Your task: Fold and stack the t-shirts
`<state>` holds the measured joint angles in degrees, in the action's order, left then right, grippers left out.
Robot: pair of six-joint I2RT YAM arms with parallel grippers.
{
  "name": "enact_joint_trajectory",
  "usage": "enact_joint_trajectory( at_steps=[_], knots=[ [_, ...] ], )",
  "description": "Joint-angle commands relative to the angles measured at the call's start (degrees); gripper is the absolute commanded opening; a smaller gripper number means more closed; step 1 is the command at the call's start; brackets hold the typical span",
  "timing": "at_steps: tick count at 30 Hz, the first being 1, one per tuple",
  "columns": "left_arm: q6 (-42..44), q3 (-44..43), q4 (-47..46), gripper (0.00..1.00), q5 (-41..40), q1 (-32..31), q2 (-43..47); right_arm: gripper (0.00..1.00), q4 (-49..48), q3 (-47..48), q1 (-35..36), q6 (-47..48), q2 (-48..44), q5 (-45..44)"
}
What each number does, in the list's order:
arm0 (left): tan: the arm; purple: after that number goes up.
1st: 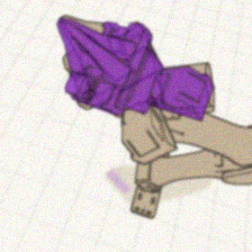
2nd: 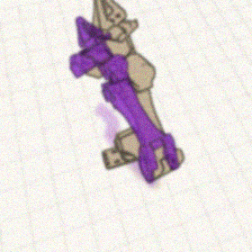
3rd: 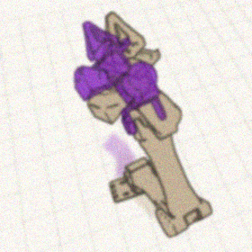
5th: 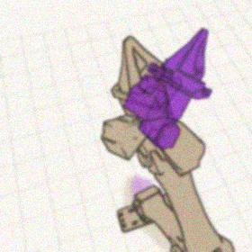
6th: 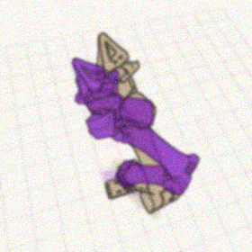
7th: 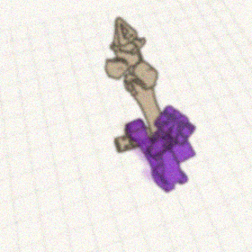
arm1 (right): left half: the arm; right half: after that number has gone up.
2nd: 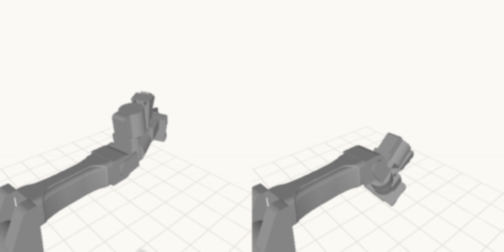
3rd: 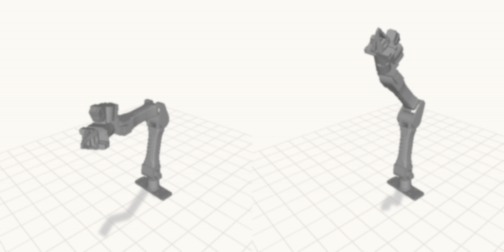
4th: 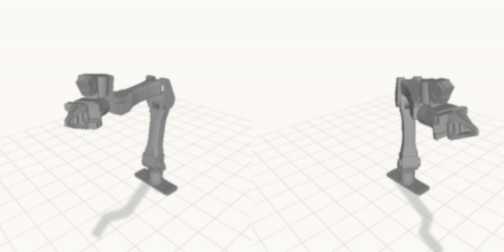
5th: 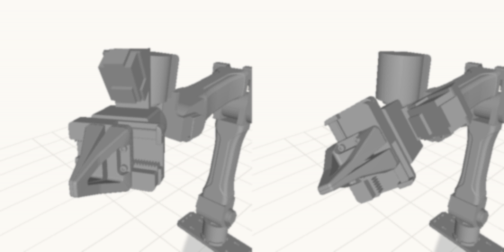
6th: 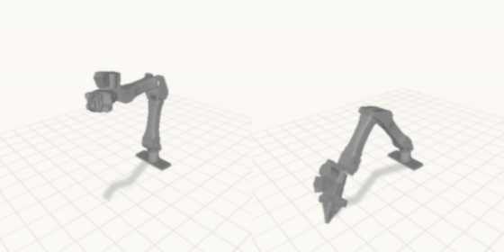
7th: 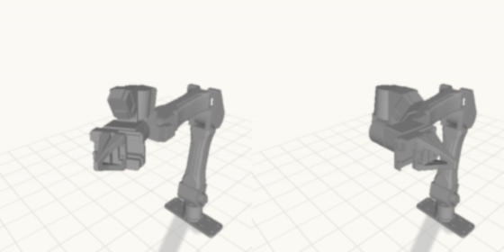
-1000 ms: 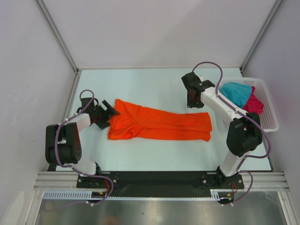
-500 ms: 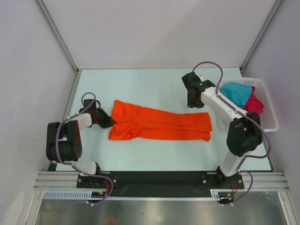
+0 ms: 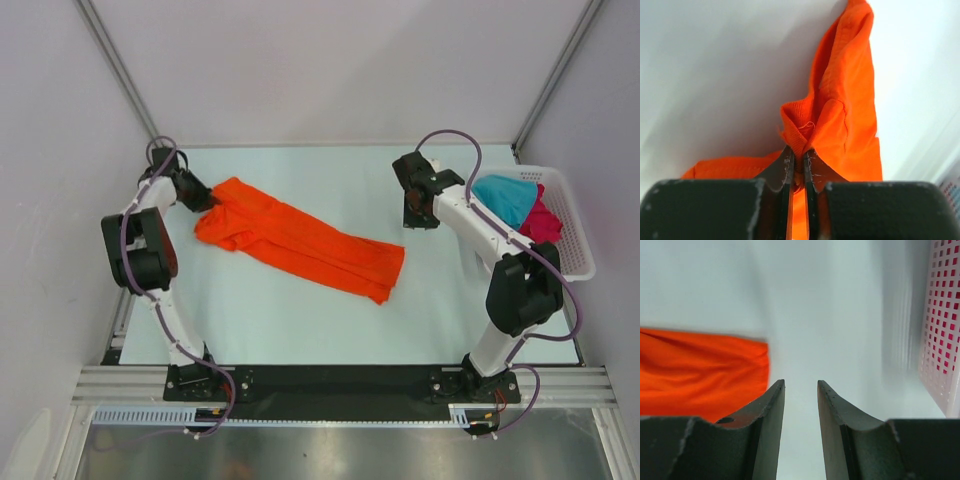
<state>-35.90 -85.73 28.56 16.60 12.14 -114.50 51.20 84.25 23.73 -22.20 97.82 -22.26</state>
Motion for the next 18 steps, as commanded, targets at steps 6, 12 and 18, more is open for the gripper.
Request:
enact_joint_trajectory(
  at_steps=[6, 12, 18],
  knots=[
    [2.4, -27.7, 11.0, 0.33, 0.4, 0.6, -17.1, 0.38, 1.4, 2.2, -0.4, 1.0, -0.4, -1.0],
    [1.7, -30.7, 14.0, 1.00, -1.2, 0.6, -15.9, 0.38, 0.8, 0.7, -1.3, 1.3, -1.5, -0.3],
    [1.7, -18.1, 10.1, 1.00, -9.3, -0.9, -0.2, 0.38, -0.7, -1.9, -1.6, 0.8, -2.9, 1.3]
  ],
)
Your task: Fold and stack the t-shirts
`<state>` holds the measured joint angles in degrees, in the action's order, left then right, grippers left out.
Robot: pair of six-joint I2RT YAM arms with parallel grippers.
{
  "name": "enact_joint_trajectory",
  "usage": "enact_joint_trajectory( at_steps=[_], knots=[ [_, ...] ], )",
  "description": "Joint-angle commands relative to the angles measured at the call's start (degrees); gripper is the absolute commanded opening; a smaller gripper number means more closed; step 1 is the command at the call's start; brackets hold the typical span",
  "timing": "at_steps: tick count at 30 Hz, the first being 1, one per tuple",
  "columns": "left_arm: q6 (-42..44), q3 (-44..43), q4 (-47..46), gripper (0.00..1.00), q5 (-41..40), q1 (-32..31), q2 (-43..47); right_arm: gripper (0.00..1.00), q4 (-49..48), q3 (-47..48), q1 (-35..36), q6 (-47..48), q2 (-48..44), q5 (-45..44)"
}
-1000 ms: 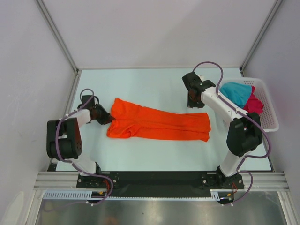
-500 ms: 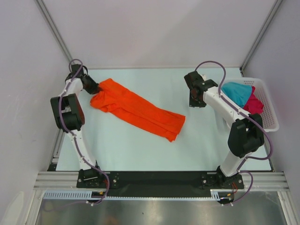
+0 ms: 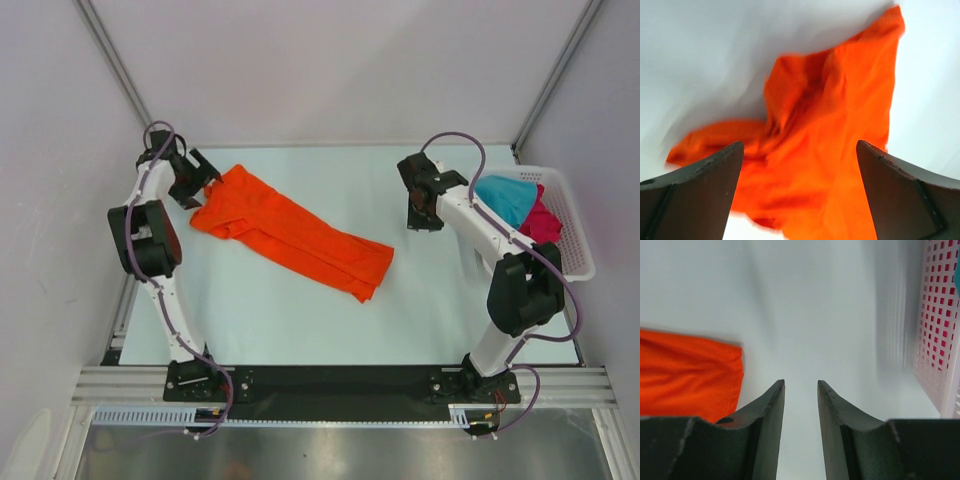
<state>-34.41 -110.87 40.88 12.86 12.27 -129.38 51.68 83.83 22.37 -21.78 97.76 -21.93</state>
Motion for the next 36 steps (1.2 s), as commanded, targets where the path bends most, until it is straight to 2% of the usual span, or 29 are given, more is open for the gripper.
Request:
enact_joint_trajectory(
  at_steps=[1, 4, 5, 6, 7, 8, 9, 10, 11, 12, 16, 19, 22, 28, 31, 36],
  knots=[
    [0.4, 10.1, -6.1, 1.00, -5.6, -1.5, 17.6, 0.38, -1.4, -1.7, -0.2, 0.3, -3.2, 1.2],
    [2.2, 24.9, -15.3, 1.00, -6.3, -6.0, 31.0, 0.38, -2.3, -2.7, 0.1, -0.5, -3.6, 2.2],
    [2.9, 28.8, -17.4, 1.00, -6.4, -9.7, 34.2, 0.38, -2.5, -2.9, 0.6, -0.5, -3.6, 2.6],
    [3.1, 36.9, -19.9, 1.00, -6.1, -11.5, 40.1, 0.38, -2.9, -3.0, 0.8, -0.9, -3.5, 2.7],
    [2.5, 41.1, -25.0, 1.00, -4.6, -13.7, 42.7, 0.38, -3.1, -3.2, 1.1, -1.1, -3.5, 2.8],
    [-2.0, 45.8, -28.6, 1.00, -1.6, -15.1, 44.6, 0.38, -3.3, -3.3, 1.4, -1.2, -3.3, 2.9],
    [-4.8, 55.1, -38.8, 1.00, 3.2, -15.1, 46.2, 0.38, -3.6, -3.4, 1.8, -1.2, -3.2, 3.1],
    [-10.7, 59.3, -44.8, 1.00, 13.1, -15.2, 47.4, 0.38, -4.2, -3.8, 2.1, -1.4, -3.1, 3.6],
    [-12.5, 64.5, -49.3, 0.99, 15.8, -16.3, 47.2, 0.39, -5.8, -4.7, 2.1, -1.4, -3.0, 4.0],
    [-12.5, 65.2, -49.9, 1.00, 16.1, -17.5, 47.2, 0.38, -6.4, -5.1, 2.1, -1.3, -2.7, 4.4],
    [-6.6, 65.3, -43.4, 1.00, 5.4, -27.8, 49.0, 0.39, -8.5, -5.3, 2.0, -1.2, -0.3, 5.0],
    [-6.9, 65.2, -43.0, 1.00, 0.9, -38.1, 46.5, 0.39, -9.2, -3.9, 2.1, -1.5, 3.0, 5.7],
    [-8.6, 64.7, -42.7, 1.00, -3.0, -43.7, 43.6, 0.38, -9.1, -2.5, 2.6, -1.8, 5.0, 5.8],
    [-12.5, 64.5, -42.2, 0.99, -7.6, -53.2, 42.1, 0.38, -9.2, -3.7, 2.8, -1.6, 4.2, 4.9],
    [-15.1, 64.2, -38.7, 1.00, -11.8, -57.9, 41.1, 0.38, -9.1, -3.9, 2.5, -1.2, 3.9, 4.5],
    [-20.9, 64.9, -38.2, 1.00, -15.6, -62.5, 38.2, 0.39, -9.5, -4.6, 2.4, -1.0, 3.6, 4.5]
  ],
)
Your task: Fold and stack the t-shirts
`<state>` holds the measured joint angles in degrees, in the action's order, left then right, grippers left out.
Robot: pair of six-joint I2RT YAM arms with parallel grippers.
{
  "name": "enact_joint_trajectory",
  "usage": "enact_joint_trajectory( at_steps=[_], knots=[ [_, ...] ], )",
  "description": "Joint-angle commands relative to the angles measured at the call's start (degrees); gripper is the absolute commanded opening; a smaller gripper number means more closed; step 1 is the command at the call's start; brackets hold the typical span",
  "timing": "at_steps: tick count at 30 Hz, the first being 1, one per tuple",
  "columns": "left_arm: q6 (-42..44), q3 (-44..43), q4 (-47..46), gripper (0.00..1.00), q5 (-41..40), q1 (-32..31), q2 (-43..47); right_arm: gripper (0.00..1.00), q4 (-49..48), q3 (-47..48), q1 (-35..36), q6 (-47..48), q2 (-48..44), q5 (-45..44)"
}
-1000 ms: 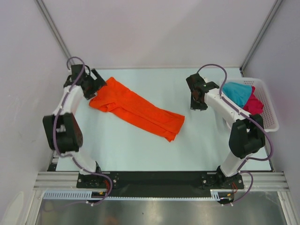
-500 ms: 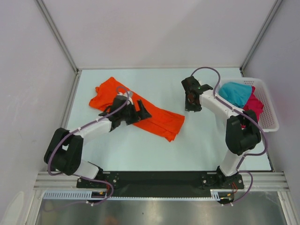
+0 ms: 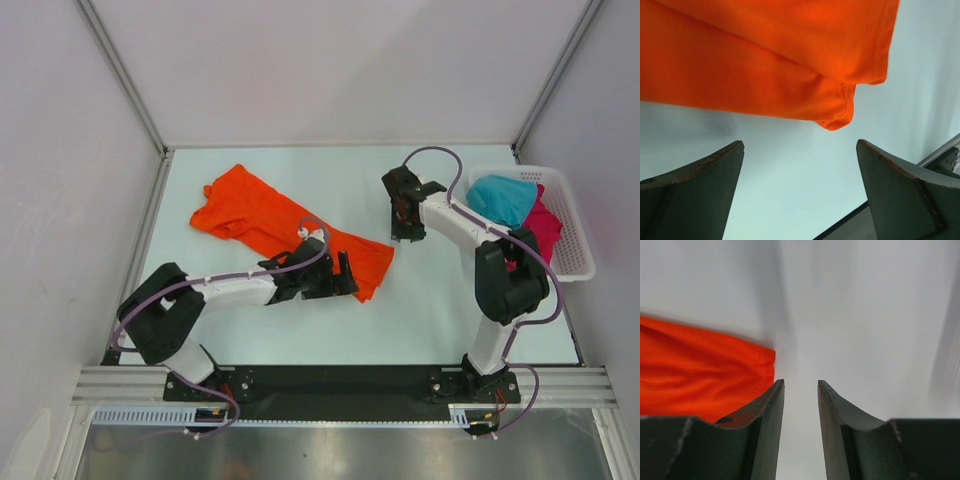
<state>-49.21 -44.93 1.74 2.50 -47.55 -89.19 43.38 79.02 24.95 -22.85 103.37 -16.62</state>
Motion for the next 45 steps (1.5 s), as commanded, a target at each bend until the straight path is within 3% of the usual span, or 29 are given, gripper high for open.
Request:
enact_joint_trajectory(
  at_steps=[1, 11, 16, 23, 32, 41, 45],
  knots=[
    [-6.7, -1.3, 0.8, 1.00, -5.4, -3.3, -2.4, 0.39, -1.3, -0.1, -0.1, 0.2, -2.0, -0.8],
    [-11.2, -6.5, 3.4, 1.00, -12.3, -8.9, -4.1, 0.39, -1.7, -1.6, -0.7, 0.8, -2.6, -1.0],
    [-15.2, -3.4, -4.3, 1.00, -12.2, -8.9, -2.3, 0.39, -1.6, -1.3, -1.6, 1.5, -2.6, -0.9],
    [-22.5, -3.7, -8.0, 1.00, -15.2, -8.7, -3.9, 0.38, -1.2, -2.1, -3.2, 2.2, -3.4, -0.9],
    [-35.2, -5.0, -15.3, 1.00, -10.5, -8.3, -12.6, 0.38, -1.5, -3.7, -5.5, 3.3, -6.6, 0.3],
    [-40.3, -4.5, -15.0, 0.99, -10.1, -8.4, -14.1, 0.39, -1.8, -3.8, -7.9, 3.6, -9.8, 2.9],
    [-41.4, -4.3, -16.4, 0.91, -9.3, -8.3, -15.4, 0.38, -2.2, -4.7, -8.8, 3.3, -11.3, 4.3]
  ],
)
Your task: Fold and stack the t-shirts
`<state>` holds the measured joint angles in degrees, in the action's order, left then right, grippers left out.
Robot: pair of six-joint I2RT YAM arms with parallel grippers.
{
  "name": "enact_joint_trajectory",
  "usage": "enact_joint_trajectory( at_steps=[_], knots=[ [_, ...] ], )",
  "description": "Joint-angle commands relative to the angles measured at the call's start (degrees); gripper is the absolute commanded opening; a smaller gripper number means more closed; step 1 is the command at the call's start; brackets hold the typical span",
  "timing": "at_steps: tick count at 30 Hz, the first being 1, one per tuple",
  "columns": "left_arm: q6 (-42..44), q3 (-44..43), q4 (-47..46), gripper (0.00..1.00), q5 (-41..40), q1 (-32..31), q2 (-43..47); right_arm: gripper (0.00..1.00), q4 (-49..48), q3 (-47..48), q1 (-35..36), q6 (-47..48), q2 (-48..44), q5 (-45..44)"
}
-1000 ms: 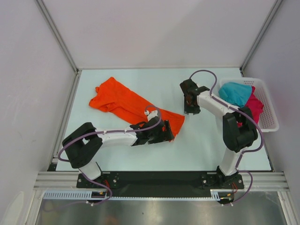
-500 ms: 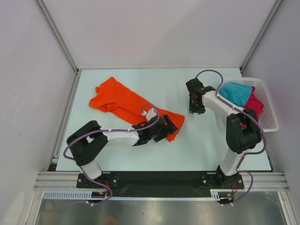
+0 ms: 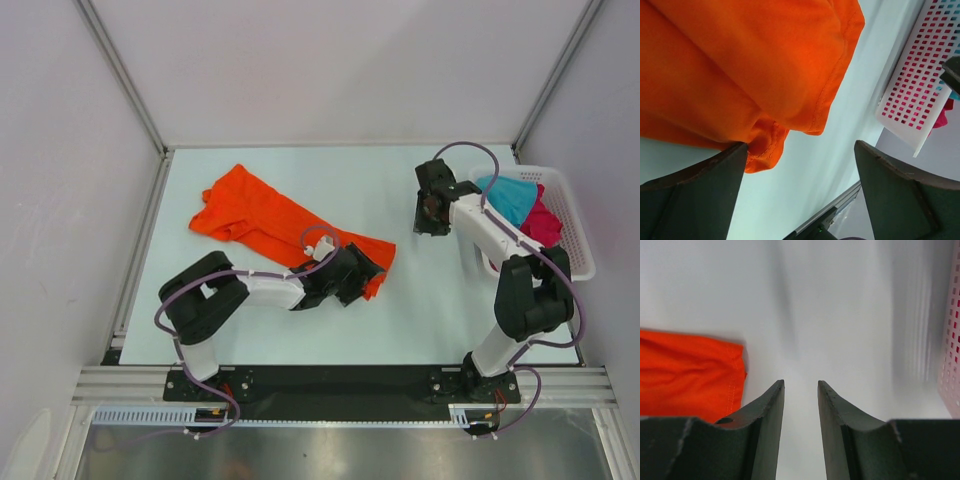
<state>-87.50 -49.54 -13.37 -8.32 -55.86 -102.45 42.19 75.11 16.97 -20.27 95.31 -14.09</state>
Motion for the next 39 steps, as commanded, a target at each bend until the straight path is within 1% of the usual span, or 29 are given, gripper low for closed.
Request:
enact_joint_trajectory(
  at_steps=[1, 4, 5, 6, 7, 10, 11, 13, 14, 15, 19, 20, 22, 23, 24, 27, 32, 33, 35, 36, 37, 38, 39],
  knots=[
    [-3.2, 0.1, -1.7, 0.88, 1.8, 0.0, -2.5, 0.39, -1.0, -0.8, -1.0, 0.5, -3.5, 2.1],
    [-3.7, -0.9, -3.0, 0.70, 3.0, 0.2, -4.5, 0.39, -0.6, -0.7, -1.3, 0.2, -4.3, 2.6],
    [-4.1, -1.1, -3.4, 0.50, 3.6, 0.4, -4.9, 0.39, -0.5, -0.6, -1.4, 0.1, -4.4, 2.8],
    [-4.6, -1.6, -3.8, 0.42, 3.8, 0.3, -6.0, 0.39, -0.5, -0.6, -1.4, -0.1, -4.6, 3.1],
    [-5.4, -2.0, -4.0, 0.38, 4.2, 0.4, -6.5, 0.39, -0.5, -0.4, -1.5, -0.3, -4.9, 3.4],
    [-6.7, -3.5, -3.9, 0.33, 5.6, 1.1, -8.4, 0.39, -0.1, -0.1, -1.5, -0.6, -5.3, 3.6],
    [-7.0, -3.8, -4.3, 0.24, 5.9, 1.6, -8.7, 0.39, 0.2, -0.1, -1.5, -0.5, -5.4, 3.5],
    [-7.4, -4.2, -5.0, 0.15, 6.6, 2.2, -9.2, 0.39, 0.3, -0.1, -1.5, -0.5, -5.7, 3.5],
    [-7.4, -4.3, -5.1, 0.06, 6.6, 2.5, -9.3, 0.39, 0.3, -0.3, -1.6, -0.5, -6.0, 3.4],
    [-7.3, -4.1, -5.1, 0.00, 6.8, 2.7, -9.0, 0.39, 0.4, -0.2, -1.6, -0.5, -6.1, 3.4],
    [-7.7, -0.7, -5.9, 0.00, 7.8, 3.3, -7.2, 0.39, 0.7, -0.1, -1.8, -0.6, -6.6, 3.6],
    [-7.9, 0.7, -7.5, 0.00, 7.8, 3.3, -6.6, 0.39, 0.5, -0.1, -1.8, -0.7, -6.7, 3.8],
    [-9.7, 5.7, -10.0, 0.00, 10.7, 3.4, -5.5, 0.39, 0.5, 0.0, -1.8, -0.8, -6.9, 4.1],
    [-10.3, 9.7, -13.0, 0.00, 11.1, 3.4, -4.0, 0.39, 0.4, 0.0, -1.8, -0.9, -7.1, 4.2],
    [-11.1, 11.6, -14.3, 0.00, 11.6, 3.4, -3.1, 0.39, 0.4, 0.3, -1.7, -1.0, -7.1, 4.5],
    [-10.4, 18.2, -14.7, 0.00, 12.1, 3.4, 2.7, 0.39, 0.6, 0.6, -1.6, -1.0, -7.2, 4.9],
    [-10.1, 29.3, -9.6, 0.00, 10.0, 2.8, 15.5, 0.40, 0.8, 0.8, -1.1, -0.5, -6.9, 6.0],
    [-9.9, 30.6, -7.8, 0.00, 9.5, 2.7, 20.6, 0.41, 0.9, 0.7, -0.7, -0.4, -6.5, 6.0],
    [-9.4, 33.9, -1.4, 0.00, 8.4, 2.6, 26.8, 0.41, 0.6, 0.2, 0.9, -0.4, -5.8, 6.2],
    [-9.4, 34.9, 0.9, 0.00, 6.3, 2.5, 33.2, 0.43, 0.0, -0.1, 1.5, -0.5, -5.1, 6.4],
    [-9.4, 35.9, 6.0, 0.00, 5.5, 2.4, 36.4, 0.43, -0.5, -0.8, 2.8, -0.6, -4.7, 7.0],
    [-9.4, 37.5, 8.6, 0.00, 4.2, 2.3, 39.5, 0.43, -1.1, -1.4, 3.2, -0.9, -4.3, 9.0],
    [-9.6, 38.2, 11.4, 0.00, 3.3, 2.2, 46.6, 0.43, -2.3, -1.6, 3.9, -1.4, -3.8, 9.8]
  ],
)
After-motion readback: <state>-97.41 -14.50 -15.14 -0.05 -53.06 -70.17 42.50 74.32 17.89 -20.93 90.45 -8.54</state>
